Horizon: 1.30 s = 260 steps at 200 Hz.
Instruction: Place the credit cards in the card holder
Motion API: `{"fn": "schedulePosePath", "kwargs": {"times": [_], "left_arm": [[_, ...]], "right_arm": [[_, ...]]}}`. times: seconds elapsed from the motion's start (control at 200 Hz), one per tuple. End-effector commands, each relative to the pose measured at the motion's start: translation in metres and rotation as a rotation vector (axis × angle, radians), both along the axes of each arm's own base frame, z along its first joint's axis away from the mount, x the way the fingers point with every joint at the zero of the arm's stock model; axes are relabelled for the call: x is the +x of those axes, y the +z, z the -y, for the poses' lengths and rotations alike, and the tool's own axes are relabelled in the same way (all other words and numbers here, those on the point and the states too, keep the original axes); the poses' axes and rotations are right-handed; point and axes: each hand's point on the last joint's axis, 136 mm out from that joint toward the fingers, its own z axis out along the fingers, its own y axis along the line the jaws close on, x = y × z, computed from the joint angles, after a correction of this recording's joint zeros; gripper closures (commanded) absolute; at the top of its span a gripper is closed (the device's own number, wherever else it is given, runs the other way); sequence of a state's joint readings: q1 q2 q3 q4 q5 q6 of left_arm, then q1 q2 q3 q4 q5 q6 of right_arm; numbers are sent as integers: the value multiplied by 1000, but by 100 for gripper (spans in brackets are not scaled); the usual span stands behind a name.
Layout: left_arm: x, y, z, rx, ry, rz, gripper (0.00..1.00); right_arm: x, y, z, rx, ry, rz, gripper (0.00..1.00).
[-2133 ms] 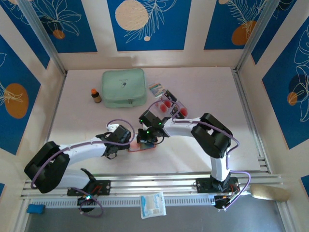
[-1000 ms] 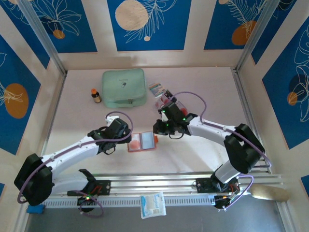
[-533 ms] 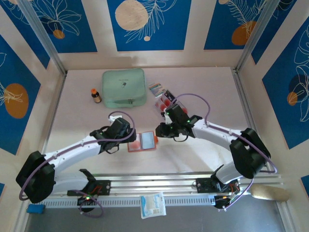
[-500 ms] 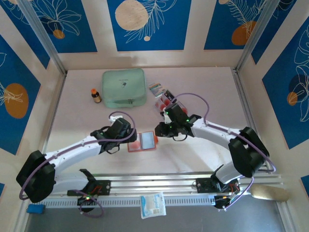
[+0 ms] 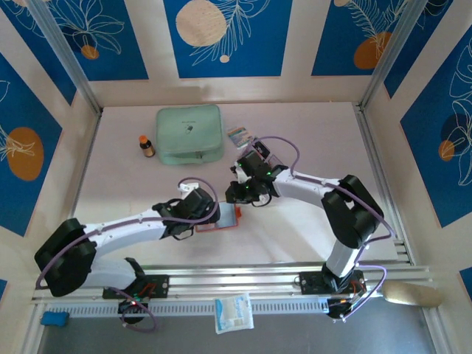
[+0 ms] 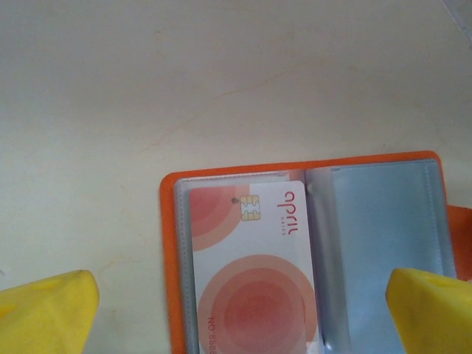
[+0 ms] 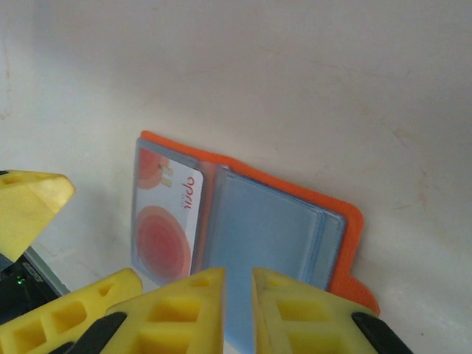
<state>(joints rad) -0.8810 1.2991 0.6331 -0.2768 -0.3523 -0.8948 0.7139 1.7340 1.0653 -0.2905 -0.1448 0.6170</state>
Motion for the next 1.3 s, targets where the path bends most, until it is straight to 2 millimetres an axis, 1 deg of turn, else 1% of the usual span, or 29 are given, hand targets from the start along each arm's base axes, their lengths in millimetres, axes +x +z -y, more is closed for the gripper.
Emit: {"fn": "schedulePosePath", "kwargs": {"times": [0.0,0.2,0.35,0.505,0.7,0.94,0.99,1.04,1.13,1.19,1.295], "left_arm": [[0,-6,0,8,24,9,0],[0,-9,2,27,9,5,0],[1,-14,4,33,5,-4,0],[1,-17,5,39,2,-6,0],[3,-18,7,47,-4,-3,0],[3,-17,10,46,-7,7,0],[3,-16,11,47,-6,11,0],[3,-14,11,43,-8,12,0],[2,-10,12,37,-10,21,0],[2,-8,12,32,-7,28,0],[2,-6,12,28,-9,33,0]], "right_arm": [[-5,0,-7,8,44,-23,83],[-8,-11,-8,-3,50,-45,84],[-9,-24,-7,-21,54,-66,84],[-12,-34,-12,-10,66,-104,85],[-17,-34,-22,34,75,-137,87],[-19,-38,-25,47,75,-164,88],[-17,-35,-22,41,71,-153,88],[-14,-27,-20,42,66,-128,88],[-8,-7,-15,52,52,-84,88],[-6,4,-12,42,42,-50,88],[-5,10,-11,24,26,-23,88]]}}
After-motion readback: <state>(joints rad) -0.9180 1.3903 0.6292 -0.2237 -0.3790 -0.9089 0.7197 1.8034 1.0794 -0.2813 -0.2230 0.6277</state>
